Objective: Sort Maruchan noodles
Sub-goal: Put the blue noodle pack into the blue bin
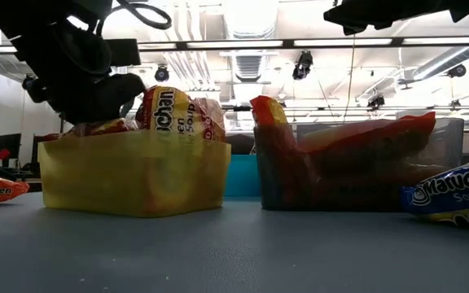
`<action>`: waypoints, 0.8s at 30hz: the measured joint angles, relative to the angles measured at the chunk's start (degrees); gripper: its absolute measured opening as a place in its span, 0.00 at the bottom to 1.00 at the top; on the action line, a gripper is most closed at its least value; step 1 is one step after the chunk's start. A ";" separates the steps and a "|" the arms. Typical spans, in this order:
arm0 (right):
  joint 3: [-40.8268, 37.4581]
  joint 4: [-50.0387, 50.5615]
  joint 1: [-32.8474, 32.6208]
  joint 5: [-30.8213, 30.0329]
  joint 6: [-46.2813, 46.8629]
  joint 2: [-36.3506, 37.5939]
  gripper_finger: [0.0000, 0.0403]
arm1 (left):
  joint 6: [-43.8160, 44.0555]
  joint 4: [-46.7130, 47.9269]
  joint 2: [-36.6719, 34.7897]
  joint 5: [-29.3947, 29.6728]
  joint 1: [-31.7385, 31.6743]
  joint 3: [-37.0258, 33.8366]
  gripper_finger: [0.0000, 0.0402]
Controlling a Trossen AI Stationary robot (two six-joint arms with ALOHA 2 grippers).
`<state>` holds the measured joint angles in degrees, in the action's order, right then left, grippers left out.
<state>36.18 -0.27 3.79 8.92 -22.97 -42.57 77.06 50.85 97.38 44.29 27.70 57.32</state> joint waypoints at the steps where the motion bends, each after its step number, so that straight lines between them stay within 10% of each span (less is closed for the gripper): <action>1: 0.00 0.00 0.00 0.01 -0.01 0.00 0.15 | 0.00 0.00 0.00 -0.10 0.00 0.00 0.09; 15: 0.00 -0.32 0.00 0.01 0.72 0.00 0.15 | -9.95 22.16 -2.85 -6.49 1.51 15.68 0.09; 24: 0.00 -1.65 0.00 0.03 11.85 -0.68 0.15 | -44.90 11.29 -5.90 -0.33 4.39 17.47 0.09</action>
<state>36.18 -1.92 3.79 8.94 -11.12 -43.25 32.16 62.14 91.49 43.97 32.10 74.79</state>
